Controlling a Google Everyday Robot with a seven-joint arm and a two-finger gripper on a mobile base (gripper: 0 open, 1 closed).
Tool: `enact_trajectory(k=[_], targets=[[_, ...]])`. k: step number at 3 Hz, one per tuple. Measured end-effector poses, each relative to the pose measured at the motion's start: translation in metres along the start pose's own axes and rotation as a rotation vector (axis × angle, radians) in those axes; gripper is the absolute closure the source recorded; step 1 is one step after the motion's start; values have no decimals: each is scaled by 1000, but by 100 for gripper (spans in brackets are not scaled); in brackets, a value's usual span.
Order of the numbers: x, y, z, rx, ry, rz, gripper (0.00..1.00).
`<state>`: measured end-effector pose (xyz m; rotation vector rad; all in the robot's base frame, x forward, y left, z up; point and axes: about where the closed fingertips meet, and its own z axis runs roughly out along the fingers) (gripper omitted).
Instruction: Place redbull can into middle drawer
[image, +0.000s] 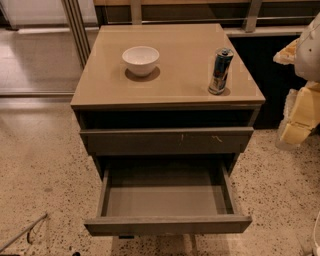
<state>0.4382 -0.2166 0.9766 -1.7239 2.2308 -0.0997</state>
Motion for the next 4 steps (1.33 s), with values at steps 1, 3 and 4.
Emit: enact_trajectory(k=[1,3,4], targets=[[0,0,0,0,0,0,0],[1,-55,13,79,-74,41,0],[-7,-102,29,133,-125,63,0]])
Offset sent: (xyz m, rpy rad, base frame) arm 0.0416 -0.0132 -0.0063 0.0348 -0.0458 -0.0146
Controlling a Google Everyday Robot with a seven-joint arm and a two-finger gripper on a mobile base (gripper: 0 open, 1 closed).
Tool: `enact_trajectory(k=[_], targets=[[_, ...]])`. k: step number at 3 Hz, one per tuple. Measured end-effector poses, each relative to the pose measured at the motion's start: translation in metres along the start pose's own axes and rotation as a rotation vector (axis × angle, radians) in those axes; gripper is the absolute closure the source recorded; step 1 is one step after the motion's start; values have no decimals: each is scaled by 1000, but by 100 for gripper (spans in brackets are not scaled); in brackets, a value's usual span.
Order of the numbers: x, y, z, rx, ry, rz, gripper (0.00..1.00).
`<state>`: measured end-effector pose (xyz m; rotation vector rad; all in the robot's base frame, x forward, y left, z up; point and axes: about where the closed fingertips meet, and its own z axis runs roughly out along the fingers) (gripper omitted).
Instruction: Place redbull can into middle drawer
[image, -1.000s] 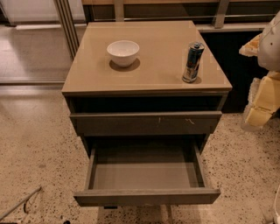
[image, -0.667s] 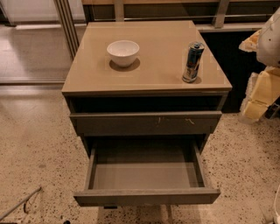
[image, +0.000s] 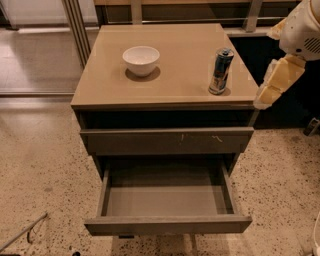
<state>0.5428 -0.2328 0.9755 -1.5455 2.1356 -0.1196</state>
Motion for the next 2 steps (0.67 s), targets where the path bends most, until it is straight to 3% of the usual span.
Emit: enact_trajectory(k=[1,2], targets=[[-8,-42,27,25,-51,34,0],[-17,-76,58,14,-100,61,0]])
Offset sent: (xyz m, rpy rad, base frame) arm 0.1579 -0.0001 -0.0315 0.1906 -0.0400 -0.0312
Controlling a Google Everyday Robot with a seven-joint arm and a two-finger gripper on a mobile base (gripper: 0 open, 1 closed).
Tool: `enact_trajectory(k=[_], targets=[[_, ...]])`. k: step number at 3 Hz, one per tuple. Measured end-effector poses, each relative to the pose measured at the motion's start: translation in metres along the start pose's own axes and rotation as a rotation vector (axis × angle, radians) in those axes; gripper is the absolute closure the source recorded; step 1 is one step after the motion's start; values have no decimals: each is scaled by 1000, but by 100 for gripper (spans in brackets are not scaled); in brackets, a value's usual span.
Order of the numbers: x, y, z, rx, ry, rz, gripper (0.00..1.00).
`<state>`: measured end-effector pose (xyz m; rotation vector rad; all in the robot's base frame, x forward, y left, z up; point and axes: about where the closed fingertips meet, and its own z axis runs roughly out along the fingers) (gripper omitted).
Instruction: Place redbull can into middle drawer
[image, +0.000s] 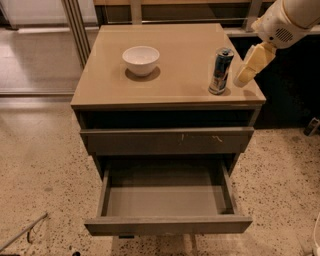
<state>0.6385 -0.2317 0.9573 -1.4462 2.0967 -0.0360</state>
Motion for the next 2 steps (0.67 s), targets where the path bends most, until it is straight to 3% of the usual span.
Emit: enact_trajectory(k=[2], targets=[[-16,-39,60,-79,-142,59,0]])
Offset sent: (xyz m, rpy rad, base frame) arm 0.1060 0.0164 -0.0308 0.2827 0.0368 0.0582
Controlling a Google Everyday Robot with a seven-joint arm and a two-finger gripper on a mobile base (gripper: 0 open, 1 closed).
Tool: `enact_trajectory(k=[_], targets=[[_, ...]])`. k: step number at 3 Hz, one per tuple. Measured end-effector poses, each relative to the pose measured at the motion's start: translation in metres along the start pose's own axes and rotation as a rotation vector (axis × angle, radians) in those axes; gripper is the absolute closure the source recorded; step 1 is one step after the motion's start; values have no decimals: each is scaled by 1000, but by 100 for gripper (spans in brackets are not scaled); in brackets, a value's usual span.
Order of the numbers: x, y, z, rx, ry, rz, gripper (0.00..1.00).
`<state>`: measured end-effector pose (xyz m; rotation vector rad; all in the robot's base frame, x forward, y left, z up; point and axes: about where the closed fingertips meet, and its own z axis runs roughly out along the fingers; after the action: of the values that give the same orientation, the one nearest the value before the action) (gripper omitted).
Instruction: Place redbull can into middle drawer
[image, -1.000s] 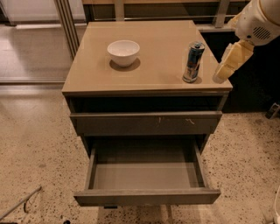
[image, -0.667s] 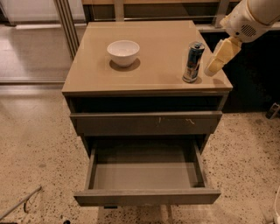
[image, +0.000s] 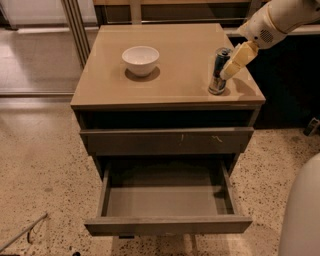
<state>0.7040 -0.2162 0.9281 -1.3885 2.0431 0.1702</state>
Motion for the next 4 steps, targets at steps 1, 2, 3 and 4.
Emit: enact_trajectory(k=[1,2,3,4], targets=[[-9,-7,20,-41,-61,21,0],[-10,-8,39,-79,-83,42,0],[0,-8,53,-104,-77,69,0],[12,-7,62,-123,-64,91,0]])
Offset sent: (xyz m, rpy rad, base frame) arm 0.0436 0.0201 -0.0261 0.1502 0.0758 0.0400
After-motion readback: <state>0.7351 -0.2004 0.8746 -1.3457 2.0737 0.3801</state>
